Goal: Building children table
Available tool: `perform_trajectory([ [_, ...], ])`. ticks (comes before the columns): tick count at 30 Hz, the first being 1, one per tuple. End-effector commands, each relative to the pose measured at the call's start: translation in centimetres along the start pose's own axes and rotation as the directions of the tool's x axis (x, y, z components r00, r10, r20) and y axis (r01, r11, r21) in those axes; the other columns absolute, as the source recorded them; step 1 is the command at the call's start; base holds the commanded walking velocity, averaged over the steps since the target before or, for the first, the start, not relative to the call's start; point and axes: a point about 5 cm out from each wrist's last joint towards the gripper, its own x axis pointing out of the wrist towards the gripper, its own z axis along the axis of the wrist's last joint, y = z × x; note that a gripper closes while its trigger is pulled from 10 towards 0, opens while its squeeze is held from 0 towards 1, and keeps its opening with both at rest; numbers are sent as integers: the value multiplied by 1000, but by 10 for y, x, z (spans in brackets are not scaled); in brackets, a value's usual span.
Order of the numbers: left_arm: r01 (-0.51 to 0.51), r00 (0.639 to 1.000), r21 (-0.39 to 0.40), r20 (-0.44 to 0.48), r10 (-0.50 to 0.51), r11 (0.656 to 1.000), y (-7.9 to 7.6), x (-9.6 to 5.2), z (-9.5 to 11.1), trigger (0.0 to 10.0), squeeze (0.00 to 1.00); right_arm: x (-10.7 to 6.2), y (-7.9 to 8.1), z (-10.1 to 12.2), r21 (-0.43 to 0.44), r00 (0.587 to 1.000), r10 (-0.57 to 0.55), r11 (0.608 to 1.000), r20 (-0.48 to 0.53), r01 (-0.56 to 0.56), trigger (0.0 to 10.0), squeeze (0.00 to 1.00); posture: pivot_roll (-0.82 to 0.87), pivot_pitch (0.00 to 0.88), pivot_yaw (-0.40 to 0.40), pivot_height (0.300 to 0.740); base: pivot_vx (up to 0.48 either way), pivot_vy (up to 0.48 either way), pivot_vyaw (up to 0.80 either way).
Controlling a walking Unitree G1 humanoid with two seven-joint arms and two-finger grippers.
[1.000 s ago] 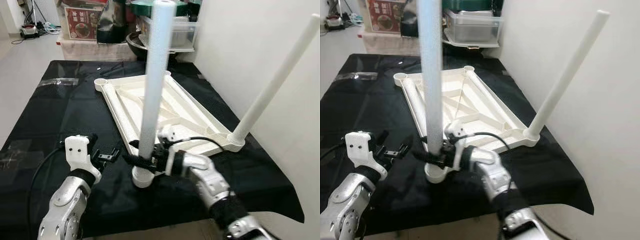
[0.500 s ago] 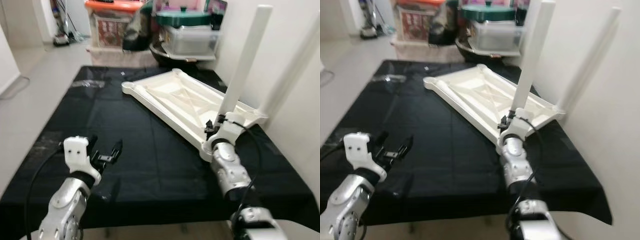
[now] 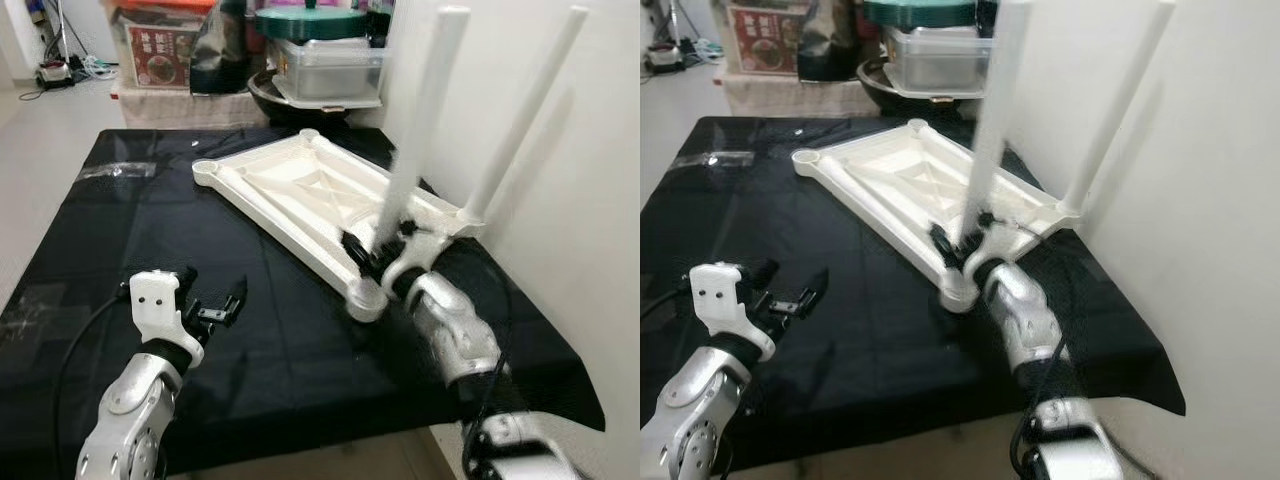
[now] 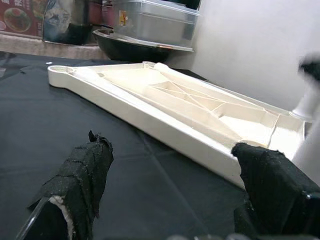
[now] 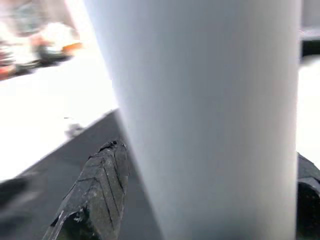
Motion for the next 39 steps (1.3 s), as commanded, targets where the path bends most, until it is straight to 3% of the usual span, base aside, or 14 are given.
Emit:
perform_trajectory([
  [1, 5, 1000, -11, -16, -5, 1000, 1, 0, -3, 10000, 0, 7, 19, -1, -13, 978, 208, 978, -8, -208, 10000, 0, 106, 0, -117, 740, 0, 0, 0],
  [4, 5, 1000, -10, -17, -5, 1000, 0, 1, -3, 10000, 0, 5, 46, -12, 1, 894, 445, 895, -51, -445, 9961, 0, 127, 0, -128, 740, 0, 0, 0],
  [5, 3, 1000, -8, -18, -3, 1000, 0, 0, -3, 10000, 0, 3, 59, -16, 29, 853, 519, 854, -46, -519, 2118, 0, 136, 0, -133, 740, 0, 0, 0],
  [7, 1, 1000, -7, -18, -1, 1000, 0, -1, -3, 10000, 0, 1, 67, -20, 57, 831, 556, 831, -38, -553, 0, 0, 137, 0, -133, 740, 0, 0, 0],
  [13, -2, 1000, -6, -17, 2, 1000, 1, -2, -3, 10000, 0, 2, 70, -30, 52, 864, 499, 866, -71, -497, 0, 0, 131, 0, -127, 740, 0, 0, 0],
  [16, 1, 1000, -7, -17, -1, 1000, 1, -2, -3, 10000, 0, 11, 31, -49, -15, 981, -36, 999, -189, 34, 0, 0, 122, 0, -119, 740, 0, 0, 0],
  [21, 6, 1000, -7, -18, -6, 1000, 0, -2, -2, 10000, 0, -40, -39, -67, -161, 535, -803, 583, -264, 796, 0, 0, 104, 0, -108, 740, 0, 0, 0],
  [26, 4, 1000, -7, -19, -4, 1000, 1, -2, -2, 10000, 0, -62, -48, -65, -210, 433, -872, 478, -226, 853, 0, 0, 98, 0, -105, 740, 0, 0, 0],
  [28, 3, 1000, -8, -18, -3, 1000, 1, -2, -3, 10000, 0, -52, -35, -62, -166, 566, -789, 608, -241, 777, 10000, 0, 95, 0, -106, 740, 0, 0, 0],
  [32, 3, 1000, -9, -19, -3, 1000, 1, -1, -3, 10000, 0, -38, -22, -57, -98, 700, -676, 732, -228, 675, 10000, 0, 98, 0, -109, 740, 0, 0, 0],
  [33, 4, 1000, -9, -19, -4, 1000, 1, -1, -4, 10000, 0, -25, -10, -49, -20, 799, -574, 814, -180, 581, 10000, 1000, 103, 0, -112, 740, 0, 0, 0],
  [35, 3, 1000, -9, -19, -3, 1000, 2, -1, -4, 10000, 0, -12, 1, -37, 43, 889, -441, 892, -121, 449, 10000, 1000, 103, 0, -112, 740, 0, 0, 0],
  [38, 2, 1000, -9, -19, -3, 1000, 3, -2, -4, 10000, 0, 6, 12, -15, 65, 982, -188, 980, -24, 190, 10000, 0, 109, 0, -115, 740, 0, 0, 0],
  [39, 3, 1000, -10, -19, -3, 1000, 3, -1, -4, 10000, 0, 10, 19, -5, 52, 1000, -18, 998, 4, 18, 10000, 0, 110, 0, -114, 740, 0, 0, 0],
])
